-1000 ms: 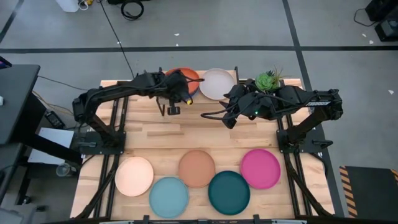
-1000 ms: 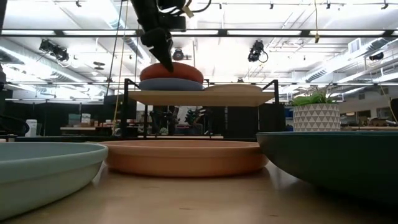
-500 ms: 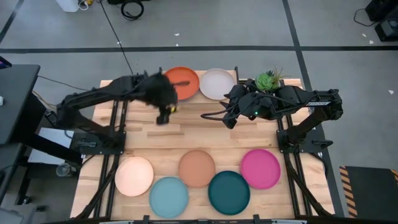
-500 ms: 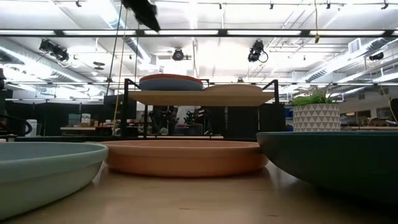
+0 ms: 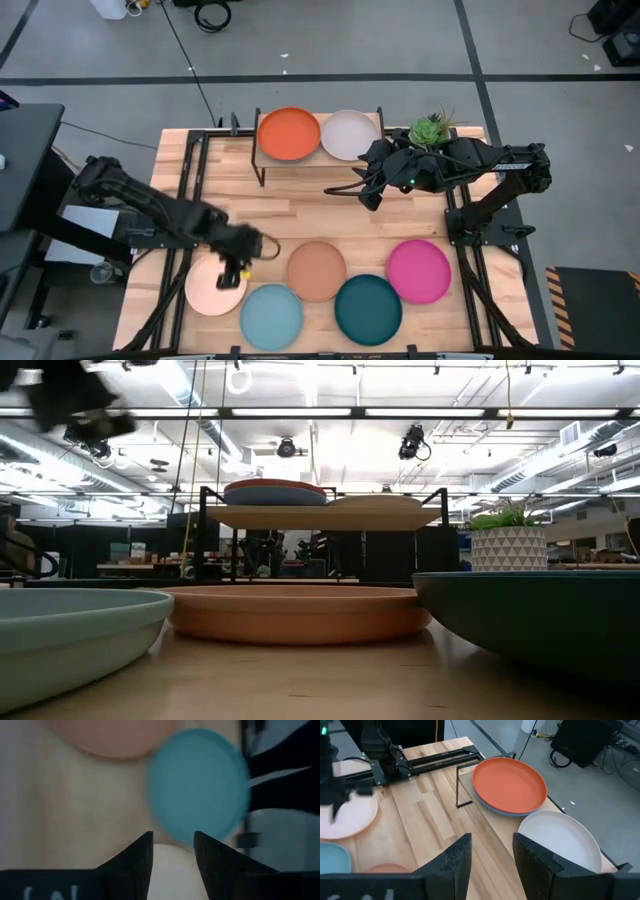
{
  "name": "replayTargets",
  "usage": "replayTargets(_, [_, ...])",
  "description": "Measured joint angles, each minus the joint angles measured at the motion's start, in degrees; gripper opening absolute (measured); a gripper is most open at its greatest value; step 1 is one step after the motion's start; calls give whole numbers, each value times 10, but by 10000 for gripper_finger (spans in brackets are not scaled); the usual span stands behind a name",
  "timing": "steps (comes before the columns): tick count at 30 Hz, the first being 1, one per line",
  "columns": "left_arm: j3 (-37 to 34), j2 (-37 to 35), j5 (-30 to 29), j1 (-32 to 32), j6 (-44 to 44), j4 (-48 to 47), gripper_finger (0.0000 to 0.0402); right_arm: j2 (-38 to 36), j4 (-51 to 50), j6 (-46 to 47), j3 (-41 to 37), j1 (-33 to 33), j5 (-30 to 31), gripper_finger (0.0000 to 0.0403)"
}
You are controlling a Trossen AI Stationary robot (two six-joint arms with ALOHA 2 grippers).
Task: Place and stack plates onto a shelf
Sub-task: Stack the cyan plate on top of the gray plate on the shelf
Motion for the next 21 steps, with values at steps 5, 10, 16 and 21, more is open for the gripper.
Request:
replayTargets(5, [-72, 9, -28, -72, -180, 124, 144, 0, 1, 2, 0, 0, -13, 150])
replayTargets(10, [-80, 33, -145, -107, -256, 101, 143, 0, 13, 0, 0, 0, -15, 150])
replayTargets(16, [-79, 111, -161, -104, -247, 155, 143, 0, 42, -18, 0, 0, -15, 150])
replayTargets(21, [-79, 172, -154, -105, -238, 186, 143, 0, 40, -19, 0, 0, -16, 150])
